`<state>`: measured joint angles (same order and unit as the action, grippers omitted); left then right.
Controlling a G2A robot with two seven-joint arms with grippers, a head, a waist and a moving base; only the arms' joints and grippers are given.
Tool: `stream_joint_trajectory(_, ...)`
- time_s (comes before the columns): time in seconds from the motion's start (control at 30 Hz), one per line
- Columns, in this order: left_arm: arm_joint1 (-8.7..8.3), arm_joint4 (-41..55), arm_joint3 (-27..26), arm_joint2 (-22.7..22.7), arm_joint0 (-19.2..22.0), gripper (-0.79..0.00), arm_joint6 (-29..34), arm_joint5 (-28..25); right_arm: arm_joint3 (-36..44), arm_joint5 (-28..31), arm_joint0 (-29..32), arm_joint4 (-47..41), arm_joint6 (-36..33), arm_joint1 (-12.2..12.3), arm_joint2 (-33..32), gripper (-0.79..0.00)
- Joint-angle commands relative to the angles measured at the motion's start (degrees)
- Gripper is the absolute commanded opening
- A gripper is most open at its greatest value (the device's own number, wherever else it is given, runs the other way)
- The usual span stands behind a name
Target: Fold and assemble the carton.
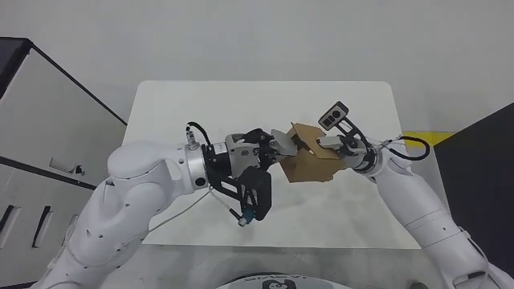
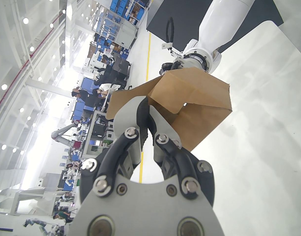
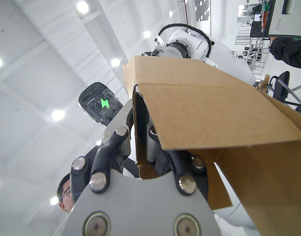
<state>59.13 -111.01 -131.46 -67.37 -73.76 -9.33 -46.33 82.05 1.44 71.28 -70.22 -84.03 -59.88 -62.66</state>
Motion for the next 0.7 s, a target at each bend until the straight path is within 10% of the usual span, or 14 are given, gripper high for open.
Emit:
stream_joint_trajectory(0.0, -0.1, -0.2, -0.3, -0.1, -0.2, -0.785, -0.1, -0.2, 0.1, -0.1, 0.2, -0.1, 0.2, -0.1, -0.2, -0.785)
stream_joint_trajectory(0.67, -0.74, -1.8, -1.2, 1.3, -0.4, -0.785, -0.1, -1.0, 1.3, -1.0, 1.8, 1.0, 0.6, -1.0, -1.3, -0.785)
